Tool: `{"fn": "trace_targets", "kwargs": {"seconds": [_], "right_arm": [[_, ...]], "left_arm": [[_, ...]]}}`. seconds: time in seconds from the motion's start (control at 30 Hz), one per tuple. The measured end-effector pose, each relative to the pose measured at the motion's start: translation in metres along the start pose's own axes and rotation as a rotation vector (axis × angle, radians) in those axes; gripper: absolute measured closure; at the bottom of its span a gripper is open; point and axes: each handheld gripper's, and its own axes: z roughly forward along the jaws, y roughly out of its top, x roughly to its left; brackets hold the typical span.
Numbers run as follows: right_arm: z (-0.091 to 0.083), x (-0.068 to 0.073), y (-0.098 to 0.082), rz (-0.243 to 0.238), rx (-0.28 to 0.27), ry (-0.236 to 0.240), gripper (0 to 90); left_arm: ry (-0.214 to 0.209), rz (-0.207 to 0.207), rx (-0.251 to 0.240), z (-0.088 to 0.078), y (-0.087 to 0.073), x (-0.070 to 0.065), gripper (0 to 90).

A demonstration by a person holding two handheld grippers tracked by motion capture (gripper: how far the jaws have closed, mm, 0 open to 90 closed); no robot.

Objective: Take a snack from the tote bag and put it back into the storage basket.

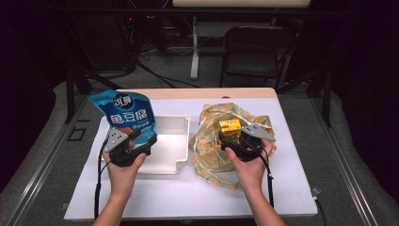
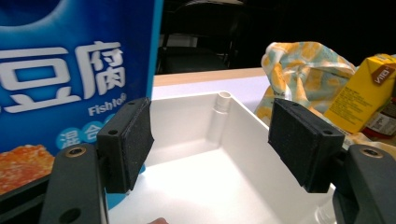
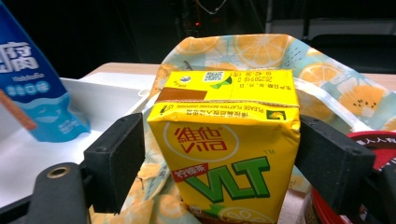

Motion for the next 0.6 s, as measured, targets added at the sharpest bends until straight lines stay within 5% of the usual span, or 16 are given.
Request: {"fn": "trace_targets", "kwargs": {"seconds": [0.6], "right_arm": [[0.023, 0.009, 0.000, -0.009, 0.020, -0.129, 21.3]], "left_arm": [[-0.052, 0.032, 0.044, 0.016, -0.009, -0.024, 31.2]]}}
